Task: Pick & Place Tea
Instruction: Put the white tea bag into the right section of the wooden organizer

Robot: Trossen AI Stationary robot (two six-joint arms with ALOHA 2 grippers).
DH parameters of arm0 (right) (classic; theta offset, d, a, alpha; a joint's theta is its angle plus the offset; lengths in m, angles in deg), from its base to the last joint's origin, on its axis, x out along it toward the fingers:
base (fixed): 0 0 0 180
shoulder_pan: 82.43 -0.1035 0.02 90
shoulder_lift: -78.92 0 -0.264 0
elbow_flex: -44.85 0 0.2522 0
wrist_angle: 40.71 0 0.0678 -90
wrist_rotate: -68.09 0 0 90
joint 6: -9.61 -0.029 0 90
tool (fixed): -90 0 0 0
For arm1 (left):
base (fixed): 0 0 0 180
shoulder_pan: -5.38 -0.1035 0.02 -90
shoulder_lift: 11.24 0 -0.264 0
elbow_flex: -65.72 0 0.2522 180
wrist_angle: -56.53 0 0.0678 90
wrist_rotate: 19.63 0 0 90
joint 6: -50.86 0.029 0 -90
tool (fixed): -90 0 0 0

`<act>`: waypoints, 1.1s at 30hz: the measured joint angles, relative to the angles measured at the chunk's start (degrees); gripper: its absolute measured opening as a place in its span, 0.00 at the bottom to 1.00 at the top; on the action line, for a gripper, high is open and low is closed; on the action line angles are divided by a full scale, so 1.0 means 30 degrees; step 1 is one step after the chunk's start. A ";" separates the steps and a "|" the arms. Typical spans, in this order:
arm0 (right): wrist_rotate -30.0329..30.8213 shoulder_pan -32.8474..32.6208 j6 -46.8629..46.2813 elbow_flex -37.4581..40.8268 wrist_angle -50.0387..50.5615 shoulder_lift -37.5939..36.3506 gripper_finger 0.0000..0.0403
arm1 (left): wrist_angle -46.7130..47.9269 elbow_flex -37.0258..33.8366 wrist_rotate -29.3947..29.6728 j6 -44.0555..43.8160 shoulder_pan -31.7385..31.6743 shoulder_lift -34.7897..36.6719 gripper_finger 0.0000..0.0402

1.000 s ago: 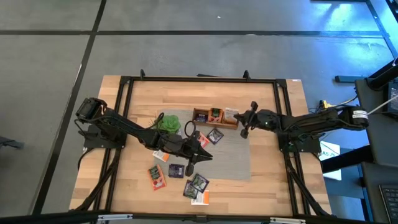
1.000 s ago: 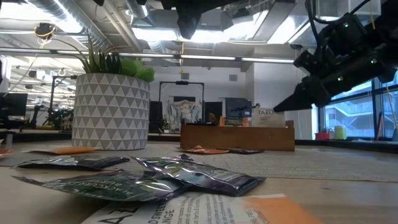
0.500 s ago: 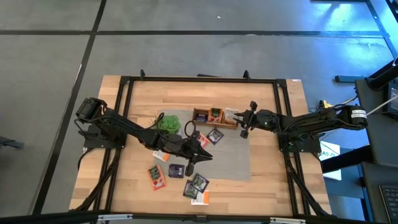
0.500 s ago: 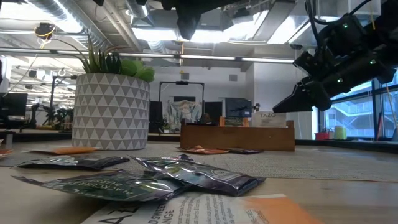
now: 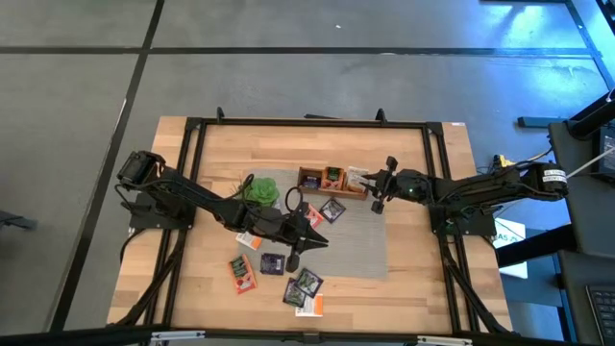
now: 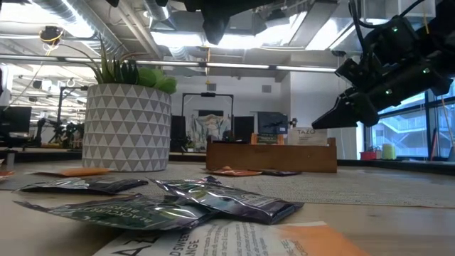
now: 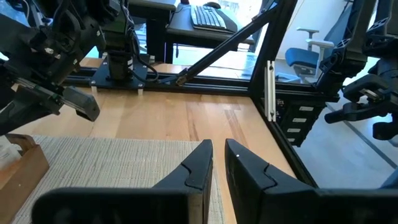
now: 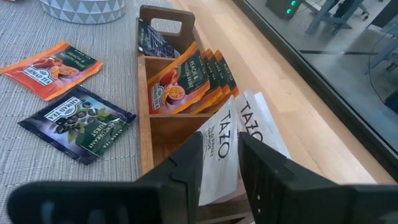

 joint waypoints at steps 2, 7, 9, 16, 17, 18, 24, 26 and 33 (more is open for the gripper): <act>0.0000 0.0000 0.0008 0.0000 0.0000 -0.0007 0.26 | 0.0000 0.0000 0.0000 0.0012 0.0000 0.0000 0.10; 0.0000 0.0000 0.0008 0.0000 0.0007 -0.0007 0.26 | 0.0003 0.0000 0.0000 0.0012 0.0000 0.0000 0.11; 0.0000 0.0000 0.0008 0.0000 0.0007 -0.0007 0.26 | 0.0000 0.0000 0.0000 0.0020 0.0000 0.0000 0.10; -0.0003 0.0000 0.0008 0.0000 0.0007 -0.0015 0.26 | 0.0000 0.0000 0.0000 0.0020 0.0000 0.0000 0.10; -0.0007 0.0000 0.0008 0.0000 0.0007 -0.0015 0.26 | 0.0000 0.0000 0.0000 0.0020 0.0000 0.0000 0.10; -0.0007 0.0000 0.0008 0.0000 0.0007 -0.0015 0.26 | 0.0000 0.0000 0.0000 0.0020 0.0000 0.0000 0.10; -0.0007 -0.0005 0.0008 0.0000 0.0013 -0.0015 0.26 | 0.0007 0.0000 0.0220 0.0027 -0.0006 0.0000 0.10; -0.0007 -0.0007 0.0008 0.0000 0.0015 -0.0015 0.26 | 0.0019 0.0000 0.0483 0.0027 -0.0015 0.0000 0.10; -0.0007 -0.0007 0.0008 0.0000 0.0010 -0.0015 0.26 | 0.0164 -0.0007 0.0572 0.0861 -0.0015 -0.0007 0.10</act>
